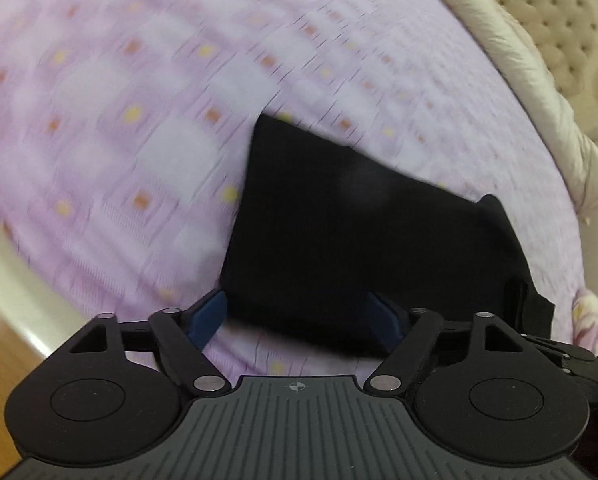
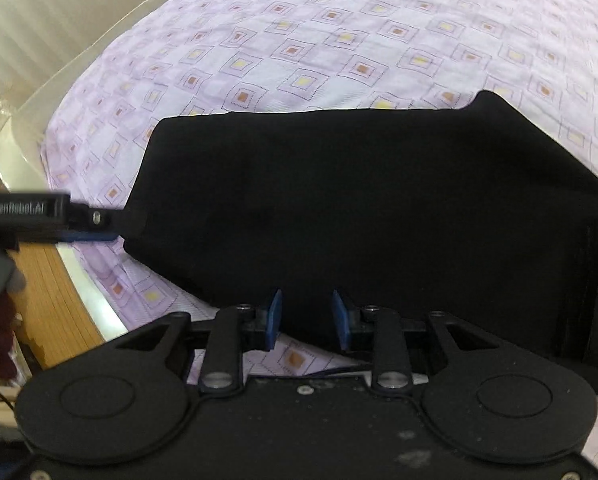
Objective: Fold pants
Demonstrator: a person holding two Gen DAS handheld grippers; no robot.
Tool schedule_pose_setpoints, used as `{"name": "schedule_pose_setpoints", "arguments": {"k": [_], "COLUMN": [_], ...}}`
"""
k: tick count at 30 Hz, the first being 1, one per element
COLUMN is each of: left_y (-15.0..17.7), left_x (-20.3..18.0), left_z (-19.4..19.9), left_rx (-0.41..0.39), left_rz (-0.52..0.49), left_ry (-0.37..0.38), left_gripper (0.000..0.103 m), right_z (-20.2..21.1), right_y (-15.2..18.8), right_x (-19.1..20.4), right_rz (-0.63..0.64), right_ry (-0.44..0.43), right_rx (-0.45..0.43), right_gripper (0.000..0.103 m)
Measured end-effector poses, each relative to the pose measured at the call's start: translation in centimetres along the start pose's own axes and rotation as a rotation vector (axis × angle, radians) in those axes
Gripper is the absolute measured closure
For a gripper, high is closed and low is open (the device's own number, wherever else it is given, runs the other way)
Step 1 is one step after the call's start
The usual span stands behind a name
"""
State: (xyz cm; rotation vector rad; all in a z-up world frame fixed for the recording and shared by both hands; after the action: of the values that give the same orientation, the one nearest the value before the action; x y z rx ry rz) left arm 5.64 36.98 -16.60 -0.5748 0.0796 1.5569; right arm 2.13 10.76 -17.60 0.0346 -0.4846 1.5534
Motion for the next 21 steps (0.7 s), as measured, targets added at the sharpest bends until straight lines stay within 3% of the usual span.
{"name": "schedule_pose_setpoints", "arguments": {"k": [3, 7, 11, 16, 19, 21], "left_y": [1.4, 2.3, 1.7, 1.8, 2.8, 3.0], "left_x": [0.8, 1.3, 1.1, 0.5, 0.0, -0.3], "left_z": [-0.5, -1.7, -2.6, -2.0, -0.8, 0.4], "left_rx": [0.022, -0.008, -0.07, -0.125, -0.115, -0.161], "left_rz": [0.077, 0.132, 0.184, 0.221, 0.175, 0.138], "left_ry": [0.012, 0.064, 0.135, 0.135, 0.096, 0.063], "left_gripper": [0.025, 0.025, 0.002, 0.003, 0.004, 0.004], "right_z": [0.2, 0.6, 0.6, 1.3, 1.7, 1.9], "right_y": [0.0, -0.4, -0.8, -0.6, -0.6, -0.6], "right_x": [0.0, 0.0, 0.5, 0.6, 0.5, 0.4], "right_rz": [0.0, 0.019, 0.022, 0.023, 0.012, 0.011], "right_ry": [-0.005, -0.013, -0.016, -0.013, -0.014, -0.013], "right_rx": [0.0, -0.004, -0.011, -0.016, -0.023, -0.027], "right_gripper": [0.071, 0.071, 0.071, 0.071, 0.071, 0.071]}}
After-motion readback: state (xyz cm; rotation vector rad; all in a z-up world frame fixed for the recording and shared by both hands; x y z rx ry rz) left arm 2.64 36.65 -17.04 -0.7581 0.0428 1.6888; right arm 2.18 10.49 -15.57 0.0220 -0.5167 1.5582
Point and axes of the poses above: each gripper's, at about its wrist camera, not at the fingertips, and z roughly against the way its jaws point, x to its left, y to its underside, the point moved 3 cm from there along -z, roughly the way its jaws point, and after that the axes turned 10 degrees about -z, right-handed, at the moved point
